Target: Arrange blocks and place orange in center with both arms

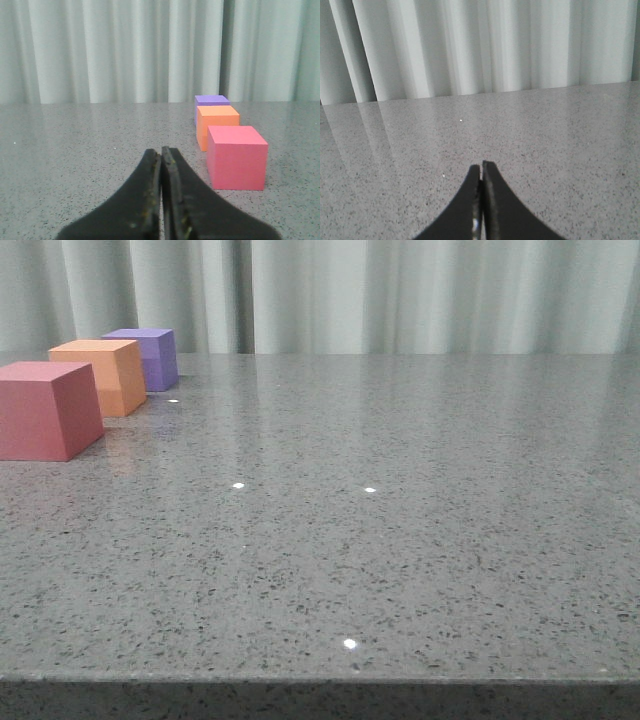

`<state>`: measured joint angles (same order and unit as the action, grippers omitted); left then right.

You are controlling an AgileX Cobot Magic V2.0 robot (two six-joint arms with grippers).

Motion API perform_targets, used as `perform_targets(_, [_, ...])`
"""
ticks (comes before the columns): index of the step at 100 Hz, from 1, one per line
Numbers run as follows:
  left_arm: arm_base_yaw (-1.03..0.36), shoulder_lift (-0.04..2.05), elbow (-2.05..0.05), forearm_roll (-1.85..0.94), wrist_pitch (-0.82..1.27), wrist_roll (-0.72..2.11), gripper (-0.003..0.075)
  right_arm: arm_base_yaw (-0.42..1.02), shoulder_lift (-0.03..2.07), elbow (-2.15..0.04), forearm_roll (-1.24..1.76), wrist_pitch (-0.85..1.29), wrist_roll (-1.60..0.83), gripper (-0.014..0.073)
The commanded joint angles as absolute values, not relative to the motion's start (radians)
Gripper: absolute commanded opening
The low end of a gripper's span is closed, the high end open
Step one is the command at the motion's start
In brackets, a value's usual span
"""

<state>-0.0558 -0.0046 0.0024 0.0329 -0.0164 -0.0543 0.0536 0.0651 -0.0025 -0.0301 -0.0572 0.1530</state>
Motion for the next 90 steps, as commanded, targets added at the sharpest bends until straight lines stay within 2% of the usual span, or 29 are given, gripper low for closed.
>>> perform_targets(1, [-0.055, -0.035, 0.045, 0.023, -0.094, -0.057, -0.0019, 0.045, 0.028, 0.012, -0.03, -0.168, 0.147, -0.0067])
perform_targets(20, [-0.055, -0.035, 0.045, 0.023, -0.094, -0.057, -0.0019, 0.045, -0.032, 0.01, -0.031, -0.155, 0.147, -0.0067])
perform_targets(90, [-0.055, -0.035, 0.045, 0.023, -0.094, -0.057, -0.0019, 0.045, -0.032, 0.01, -0.031, -0.168, 0.147, -0.0067])
